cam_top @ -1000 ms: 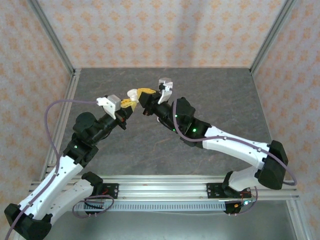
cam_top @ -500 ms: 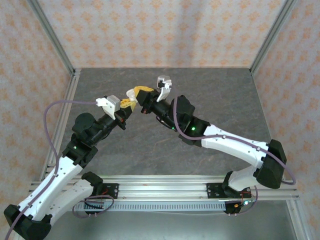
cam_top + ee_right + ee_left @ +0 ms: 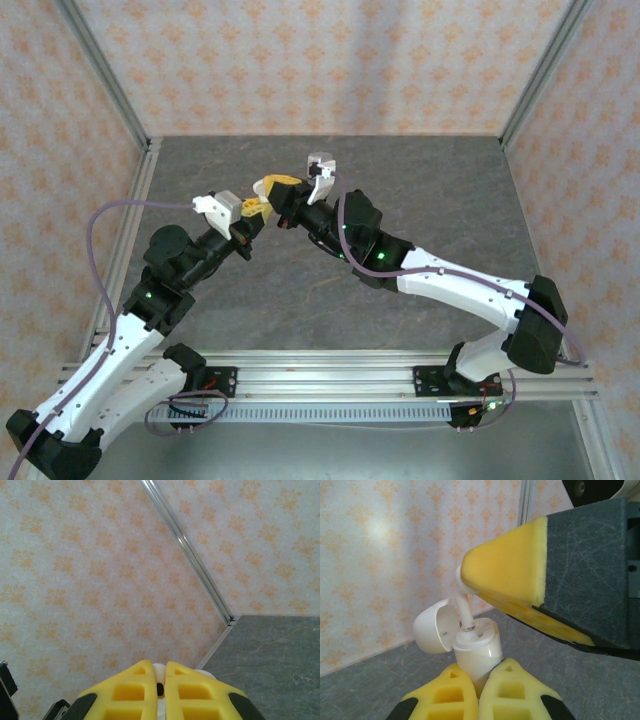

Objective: Insert wireless bluetooth earbuds into charging case

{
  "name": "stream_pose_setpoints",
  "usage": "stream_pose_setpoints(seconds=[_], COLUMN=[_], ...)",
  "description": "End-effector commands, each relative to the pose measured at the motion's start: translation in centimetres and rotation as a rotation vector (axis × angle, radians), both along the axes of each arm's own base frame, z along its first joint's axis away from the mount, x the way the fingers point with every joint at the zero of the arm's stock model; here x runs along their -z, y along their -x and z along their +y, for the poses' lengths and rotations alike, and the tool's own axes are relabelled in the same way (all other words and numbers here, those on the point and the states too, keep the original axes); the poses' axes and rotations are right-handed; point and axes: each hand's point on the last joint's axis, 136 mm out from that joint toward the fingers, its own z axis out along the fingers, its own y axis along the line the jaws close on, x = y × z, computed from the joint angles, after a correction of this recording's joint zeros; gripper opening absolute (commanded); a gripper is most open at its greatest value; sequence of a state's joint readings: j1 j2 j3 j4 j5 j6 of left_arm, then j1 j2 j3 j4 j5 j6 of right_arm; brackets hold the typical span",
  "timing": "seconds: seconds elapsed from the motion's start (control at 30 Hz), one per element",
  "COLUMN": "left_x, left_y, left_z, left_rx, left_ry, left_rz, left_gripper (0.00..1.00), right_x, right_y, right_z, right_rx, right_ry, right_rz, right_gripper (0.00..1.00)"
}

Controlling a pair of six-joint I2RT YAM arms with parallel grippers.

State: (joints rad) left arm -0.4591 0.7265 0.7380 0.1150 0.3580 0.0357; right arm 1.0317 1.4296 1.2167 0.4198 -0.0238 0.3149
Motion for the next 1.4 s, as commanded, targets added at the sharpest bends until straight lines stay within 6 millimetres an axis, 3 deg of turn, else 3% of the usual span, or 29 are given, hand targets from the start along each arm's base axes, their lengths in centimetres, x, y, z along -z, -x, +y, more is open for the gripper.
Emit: stream_pose_setpoints(seconds=[0.0,0.53,0.73,1.0,1.13,1.37], left_x=[-2.9,-3.2,-3.1,-2.9,-2.7,-2.2], left_y=[0.7,0.8,0.6,0.5,0.4,0.3], left_z=[0.5,0.6,0.6,0.5,0.5,0.4], left_rx=[-0.014,-0.020,-0.021,-0.023,-0.024,-0.023], left_ry=[0.017,0.022,0.020,0.016,0.012,0.009], left_rz=[-0.084,-0.090,-0.084,-0.081,-0.076,-0.065], left_gripper=[0.00,0.00,0.00,0.00,0.00,0.00], right_x=[0.4,0.2,1.0,2.2,2.3,0.4], right_y=[1.0,1.8,2.3,2.4,2.9,4.3], right_z=[0.3,-0.8,0.3,0.0,0.2,0.7], right_rx=[-0.041,-0.043,-0.104,-0.090,-0.111,-0.199], right_ry=[0.019,0.061,0.087,0.102,0.107,0.085], right_rz=[-0.013,-0.064,-0.035,0.024,0.046,0.094], right_gripper=[0.09,0.08,0.08,0.09,0.21,0.42])
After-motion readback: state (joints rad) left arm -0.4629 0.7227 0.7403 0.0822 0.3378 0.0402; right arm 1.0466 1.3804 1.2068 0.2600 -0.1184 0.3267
